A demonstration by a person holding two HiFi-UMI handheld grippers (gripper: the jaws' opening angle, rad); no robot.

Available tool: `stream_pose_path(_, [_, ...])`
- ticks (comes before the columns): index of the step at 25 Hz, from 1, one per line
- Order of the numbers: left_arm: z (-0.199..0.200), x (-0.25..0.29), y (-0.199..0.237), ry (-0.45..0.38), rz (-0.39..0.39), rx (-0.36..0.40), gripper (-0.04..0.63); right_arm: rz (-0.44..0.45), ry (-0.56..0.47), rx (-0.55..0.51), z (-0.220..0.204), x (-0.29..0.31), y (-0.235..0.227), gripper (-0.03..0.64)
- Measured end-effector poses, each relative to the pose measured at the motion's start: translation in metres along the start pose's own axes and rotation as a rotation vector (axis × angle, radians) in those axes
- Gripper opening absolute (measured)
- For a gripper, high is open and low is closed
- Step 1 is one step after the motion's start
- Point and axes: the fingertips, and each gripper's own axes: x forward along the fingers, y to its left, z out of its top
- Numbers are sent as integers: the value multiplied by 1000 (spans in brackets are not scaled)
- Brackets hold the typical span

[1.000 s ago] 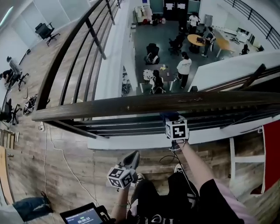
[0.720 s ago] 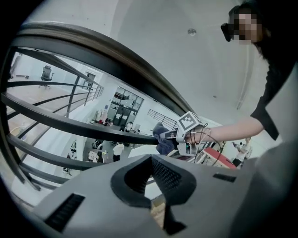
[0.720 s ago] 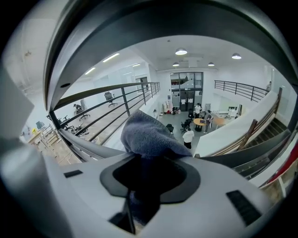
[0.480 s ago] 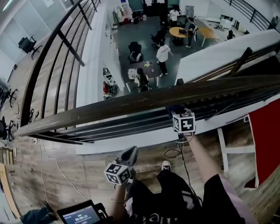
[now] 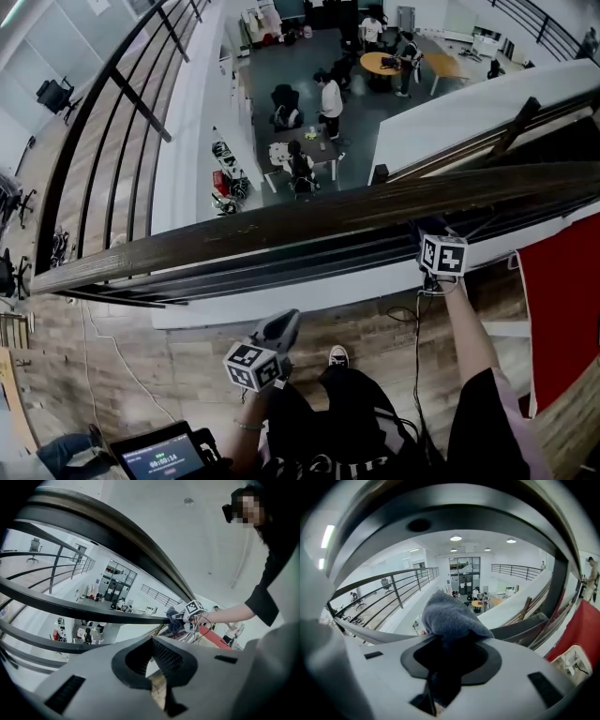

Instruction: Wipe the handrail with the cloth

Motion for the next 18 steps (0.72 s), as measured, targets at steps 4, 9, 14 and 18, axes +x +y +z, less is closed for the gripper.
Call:
stream_pose_path(4, [0, 2, -5, 32, -12, 13, 2, -128, 19, 15, 1, -11, -76, 109])
stream_pose_path(9, [-2, -1, 3, 58, 18, 33, 2, -228, 38, 26, 7, -13, -143, 109])
stream_pose_path(14, [-7, -16, 21, 38, 65, -4, 2, -253, 40, 55, 2, -11, -150, 109])
stream_pose_path(18, [-10, -31, 43, 4, 116, -15, 2, -211, 18, 88, -15, -13, -121, 109])
